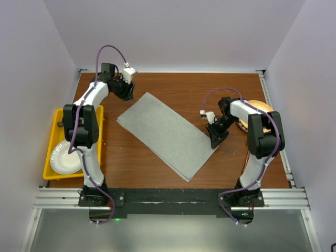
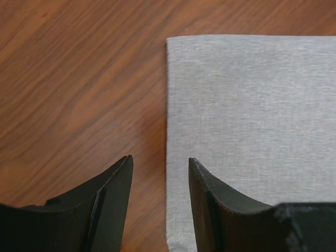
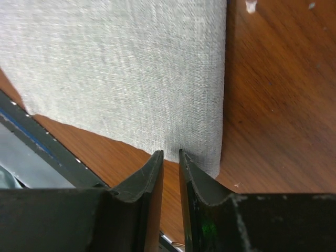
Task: Fold the napkin into a case and place the utensils inside
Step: Smooth out the rectangle-folded napkin at the center of the board, then pick up the rectangle-folded napkin at the center of the board.
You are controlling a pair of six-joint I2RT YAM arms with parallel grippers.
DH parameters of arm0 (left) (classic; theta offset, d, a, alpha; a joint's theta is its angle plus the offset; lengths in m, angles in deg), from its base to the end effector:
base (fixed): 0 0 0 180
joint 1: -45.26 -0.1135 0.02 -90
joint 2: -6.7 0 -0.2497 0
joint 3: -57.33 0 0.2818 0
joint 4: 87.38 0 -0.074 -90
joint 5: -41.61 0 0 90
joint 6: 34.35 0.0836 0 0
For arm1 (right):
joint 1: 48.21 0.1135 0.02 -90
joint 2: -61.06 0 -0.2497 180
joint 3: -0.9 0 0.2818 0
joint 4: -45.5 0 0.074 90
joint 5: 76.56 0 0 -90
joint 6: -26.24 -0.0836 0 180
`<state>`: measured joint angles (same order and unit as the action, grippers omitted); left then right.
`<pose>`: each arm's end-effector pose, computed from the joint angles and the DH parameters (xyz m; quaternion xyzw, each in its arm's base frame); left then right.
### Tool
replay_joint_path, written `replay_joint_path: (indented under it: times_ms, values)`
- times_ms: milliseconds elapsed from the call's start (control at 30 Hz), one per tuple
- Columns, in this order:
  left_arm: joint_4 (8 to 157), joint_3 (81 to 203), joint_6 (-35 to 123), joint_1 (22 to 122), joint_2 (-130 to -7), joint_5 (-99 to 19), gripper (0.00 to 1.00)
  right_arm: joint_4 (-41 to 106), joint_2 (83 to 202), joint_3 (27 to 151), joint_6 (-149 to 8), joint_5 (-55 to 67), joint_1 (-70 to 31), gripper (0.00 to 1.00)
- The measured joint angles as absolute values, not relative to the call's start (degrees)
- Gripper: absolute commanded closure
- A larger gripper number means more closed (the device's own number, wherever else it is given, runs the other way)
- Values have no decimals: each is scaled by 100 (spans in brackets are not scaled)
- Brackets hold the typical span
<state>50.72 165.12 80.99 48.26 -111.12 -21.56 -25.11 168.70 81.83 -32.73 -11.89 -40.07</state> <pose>0.5030 -0.0641 0.1683 0.2985 0.8730 -0.1537 0.3537 0.3200 0.0819 0.0765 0.3132 -0.9220 -0.2268 0.0176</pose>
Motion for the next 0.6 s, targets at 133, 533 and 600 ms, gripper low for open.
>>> replay_joint_path:
  times_ms: [133,533,600]
  values:
    - [4969,16521,8178,4868,-11287,-2440,46,-2618,16861,8443,-3260,-1379,-4007,76]
    - [4943,16438,8353,5051,-11868,-2871,56,-2728,16776,8662,-3271,-1626,-4007,76]
    - [5015,16372,8405,5121,-11835,-3011,61,-2743,16776,8679,-3278,-1630,-4007,76]
